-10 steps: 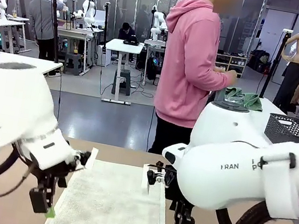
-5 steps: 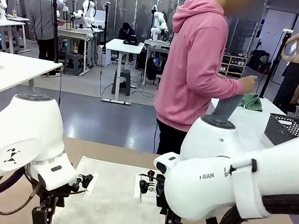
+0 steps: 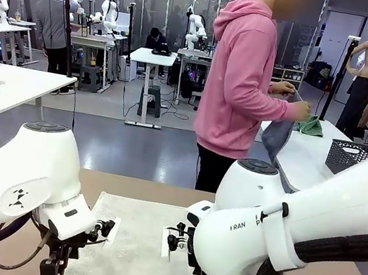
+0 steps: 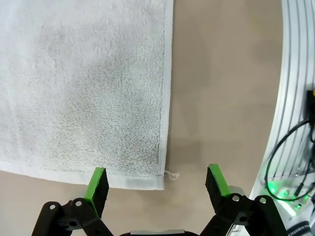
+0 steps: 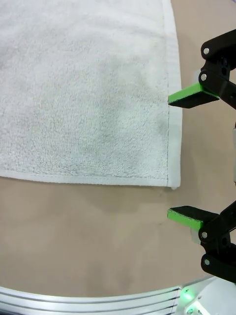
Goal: Fold the towels and place them in the basket.
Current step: When a person lays out a Towel with hook on the table, fold it in half twice.
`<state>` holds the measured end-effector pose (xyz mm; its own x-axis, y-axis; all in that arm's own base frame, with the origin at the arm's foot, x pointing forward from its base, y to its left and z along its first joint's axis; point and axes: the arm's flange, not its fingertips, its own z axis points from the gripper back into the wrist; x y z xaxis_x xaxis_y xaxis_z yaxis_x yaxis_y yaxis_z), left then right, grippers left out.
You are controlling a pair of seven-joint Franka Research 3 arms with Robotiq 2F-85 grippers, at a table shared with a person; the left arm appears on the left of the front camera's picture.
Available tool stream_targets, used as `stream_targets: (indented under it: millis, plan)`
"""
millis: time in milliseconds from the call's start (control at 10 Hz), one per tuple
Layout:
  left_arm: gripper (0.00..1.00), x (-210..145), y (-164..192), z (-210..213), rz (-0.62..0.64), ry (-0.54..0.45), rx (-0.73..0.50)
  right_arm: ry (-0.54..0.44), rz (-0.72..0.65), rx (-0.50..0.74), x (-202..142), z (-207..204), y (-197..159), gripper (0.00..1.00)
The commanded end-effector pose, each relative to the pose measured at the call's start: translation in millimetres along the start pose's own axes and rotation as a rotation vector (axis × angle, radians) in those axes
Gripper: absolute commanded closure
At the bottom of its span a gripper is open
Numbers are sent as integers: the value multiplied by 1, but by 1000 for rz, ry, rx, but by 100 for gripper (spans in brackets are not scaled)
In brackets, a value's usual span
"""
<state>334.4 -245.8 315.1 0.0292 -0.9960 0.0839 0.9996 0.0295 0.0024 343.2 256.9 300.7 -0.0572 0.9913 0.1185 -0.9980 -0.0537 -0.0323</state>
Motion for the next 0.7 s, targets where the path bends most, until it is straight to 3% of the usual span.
stream_targets:
  millis: [0, 600]
  plan:
    - [0, -38, -50, -18, -25, -42, 0, -8, -29, 30, 0, -9, 7, 0]
    - [0, -40, -53, -41, -24, -23, -16, 12, -78, 36, 0, -24, 9, 0]
